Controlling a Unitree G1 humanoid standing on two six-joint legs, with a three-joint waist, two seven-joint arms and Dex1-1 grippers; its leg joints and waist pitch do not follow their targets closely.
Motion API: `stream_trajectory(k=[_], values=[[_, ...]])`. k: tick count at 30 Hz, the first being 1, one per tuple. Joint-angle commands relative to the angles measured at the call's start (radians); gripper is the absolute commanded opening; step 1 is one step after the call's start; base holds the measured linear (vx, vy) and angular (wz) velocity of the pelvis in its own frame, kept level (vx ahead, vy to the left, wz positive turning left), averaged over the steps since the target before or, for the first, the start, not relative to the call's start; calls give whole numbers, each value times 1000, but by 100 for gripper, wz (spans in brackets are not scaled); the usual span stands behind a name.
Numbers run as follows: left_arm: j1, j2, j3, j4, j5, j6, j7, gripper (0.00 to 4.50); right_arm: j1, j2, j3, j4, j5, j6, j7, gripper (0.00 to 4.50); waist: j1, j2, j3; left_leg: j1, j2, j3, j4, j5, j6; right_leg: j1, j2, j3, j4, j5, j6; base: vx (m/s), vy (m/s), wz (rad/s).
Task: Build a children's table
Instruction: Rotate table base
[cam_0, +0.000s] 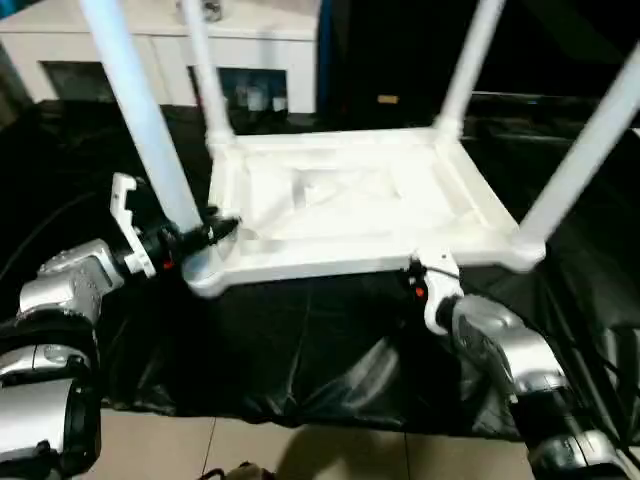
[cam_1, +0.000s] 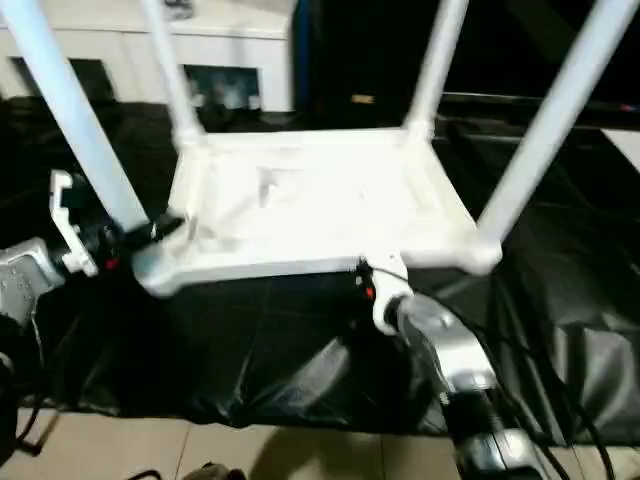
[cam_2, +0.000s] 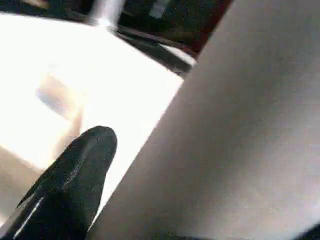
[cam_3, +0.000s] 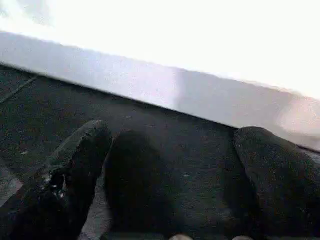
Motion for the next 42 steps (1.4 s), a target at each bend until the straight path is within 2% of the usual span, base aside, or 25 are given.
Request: stream_trajectory(k=[1,2,4,5,6,7,8,9,10,13,16,20,21,22,23,25,27,30,31,33,34,38,40,41,42], values=[[27,-22,-44,-87,-38,58,-54,450,-15,12,2,34,-15,-21,2,445,-4,3,-59,38,25,-6,-81,-322,-61,29,-26,17,-51,-182,-257,0,0,0],[66,-28,-61,-178,-77,102,-68,450,-22,18,6,42,-17,-29,5,445,-2,5,-61,40,25,-6,-80,-318,-57,30,-26,17,-48,-173,-260,0,0,0],[154,-37,-101,-378,-154,195,-78,450,-37,31,10,65,-19,-46,9,445,-10,-10,-58,31,26,-5,-84,-307,-43,34,-23,15,-50,-183,-258,0,0,0],[217,-46,-129,-523,-204,265,-80,450,-51,38,18,92,-26,-67,17,445,-16,-12,-58,34,28,-4,-83,-311,-42,30,-23,16,-50,-198,-258,0,0,0],[217,-46,-129,-523,-204,265,-80,450,-51,38,18,92,-26,-67,17,445,-18,-8,-58,33,30,-8,-83,-311,-46,32,-27,16,-46,-199,-260,0,0,0],[239,-52,-140,-577,-227,287,-75,450,-55,41,25,101,-32,-74,21,445,-23,-5,-57,38,29,-5,-83,-324,-49,25,-21,16,-53,-217,-256,0,0,0],[256,-61,-146,-623,-242,314,-72,450,-62,43,30,118,-37,-86,25,445,-26,-14,-53,36,25,-3,-83,-325,-48,26,-16,17,-55,-230,-250,0,0,0],[268,-69,-151,-658,-252,331,-67,450,-68,45,33,130,-40,-95,28,445,-28,-14,-53,36,25,-4,-84,-330,-51,27,-17,18,-57,-239,-244,0,0,0],[277,-79,-156,-689,-259,343,-60,450,-74,47,33,143,-43,-103,34,445,-34,-24,-53,36,25,-4,-84,-337,-52,27,-18,19,-59,-255,-236,0,0,0],[301,-120,-167,-781,-297,381,-8,450,-98,61,39,178,-52,-129,55,445,-41,-27,-49,37,25,-6,-84,-349,-56,25,-18,21,-64,-291,-222,0,0,0],[309,-159,-185,-818,-305,385,32,450,-121,79,51,211,-60,-151,82,445,-49,-29,-49,33,23,-7,-83,-335,-53,27,-14,20,-62,-273,-217,0,0,0],[290,-222,-226,-817,-293,384,52,450,-137,113,70,238,-46,-180,176,445,-56,-30,-52,30,22,-6,-80,-307,-40,32,-13,21,-61,-240,-219,0,0,0],[281,-242,-240,-811,-284,376,56,450,-140,121,78,246,-49,-184,186,445,-56,-23,-53,31,22,-7,-79,-303,-41,32,-12,20,-59,-229,-222,0,0,0],[276,-255,-249,-808,-278,370,60,450,-142,126,83,251,-51,-186,193,445,-58,-29,-52,32,22,-6,-78,-302,-39,32,-11,20,-60,-217,-229,0,0,0],[268,-274,-258,-800,-270,363,69,450,-147,131,88,265,-60,-193,188,445,-58,-25,-53,32,22,-7,-78,-296,-37,34,-10,20,-59,-206,-235,0,0,0],[264,-291,-272,-799,-263,357,86,450,-157,140,85,292,-70,-211,181,445,-60,-28,-54,33,22,-6,-77,-296,-36,34,-9,20,-59,-195,-242,0,0,0],[246,-327,-293,-756,-210,294,120,450,-168,151,73,318,-76,-229,160,445,-66,-31,-51,29,21,-7,-78,-313,-34,36,-11,19,-63,-221,-242,0,0,0],[215,-372,-306,-685,-140,195,175,450,-179,162,52,342,-74,-250,149,445,-70,-32,-51,34,22,-9,-78,-353,-37,32,-13,20,-71,-281,-226,0,0,0],[204,-384,-309,-660,-120,166,189,450,-181,166,45,348,-70,-254,156,445,-74,-26,-50,33,22,-11,-79,-369,-38,32,-13,20,-74,-296,-219,0,0,0],[178,-411,-305,-610,-78,108,233,450,-184,167,40,356,-76,-272,157,445,-77,-30,-51,31,21,-12,-80,-376,-38,33,-12,18,-74,-301,-215,0,0,0],[167,-423,-300,-586,-58,70,255,450,-185,167,36,361,-78,-284,153,445,-76,-28,-51,33,22,-13,-80,-382,-39,32,-12,18,-75,-306,-213,0,0,0],[115,-436,-287,-475,42,-89,374,450,-191,143,-8,376,-75,-334,98,445,-75,-29,-54,32,23,-14,-78,-381,-31,31,-13,17,-76,-293,-212,0,0,0],[109,-432,-284,-457,57,-114,381,450,-190,135,-16,376,-74,-343,88,445,-72,-30,-56,32,24,-12,-75,-355,-20,32,-14,18,-72,-251,-228,0,0,0],[109,-405,-274,-447,72,-129,384,450,-174,107,-39,354,-68,-345,72,445,-69,-27,-57,31,23,-13,-75,-336,-18,38,-13,16,-68,-230,-232,0,0,0],[110,-391,-271,-445,78,-134,384,450,-165,94,-50,341,-65,-345,69,445,-74,-29,-57,29,23,-10,-75,-331,-11,36,-11,17,-66,-215,-238,0,0,0]])
